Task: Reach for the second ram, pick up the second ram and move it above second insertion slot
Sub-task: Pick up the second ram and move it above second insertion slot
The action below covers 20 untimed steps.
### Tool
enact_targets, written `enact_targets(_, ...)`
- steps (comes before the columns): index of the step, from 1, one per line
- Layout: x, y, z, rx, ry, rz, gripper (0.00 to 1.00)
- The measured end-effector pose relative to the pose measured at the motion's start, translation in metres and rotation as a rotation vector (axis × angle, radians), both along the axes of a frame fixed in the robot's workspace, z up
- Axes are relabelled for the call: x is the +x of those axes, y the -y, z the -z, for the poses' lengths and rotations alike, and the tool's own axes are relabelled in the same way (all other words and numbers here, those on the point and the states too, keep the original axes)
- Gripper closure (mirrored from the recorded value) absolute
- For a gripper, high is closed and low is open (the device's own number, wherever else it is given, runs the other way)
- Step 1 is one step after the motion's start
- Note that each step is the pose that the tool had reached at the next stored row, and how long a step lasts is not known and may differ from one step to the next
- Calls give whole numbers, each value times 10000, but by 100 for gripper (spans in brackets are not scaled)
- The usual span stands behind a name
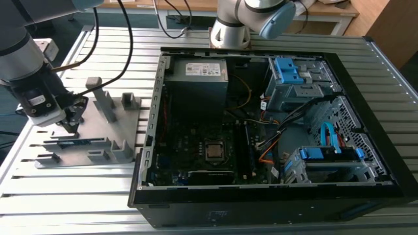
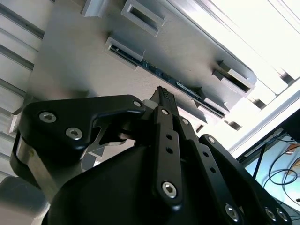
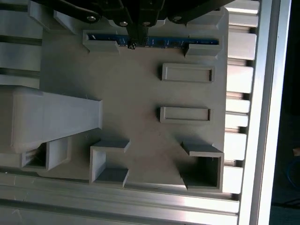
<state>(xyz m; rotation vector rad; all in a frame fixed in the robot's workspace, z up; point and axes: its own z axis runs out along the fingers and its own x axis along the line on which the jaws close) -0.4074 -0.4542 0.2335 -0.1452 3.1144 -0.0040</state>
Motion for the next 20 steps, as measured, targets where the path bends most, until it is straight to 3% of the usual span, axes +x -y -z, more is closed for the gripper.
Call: enact_targets(20, 0, 0, 0, -1, 0, -2670, 90)
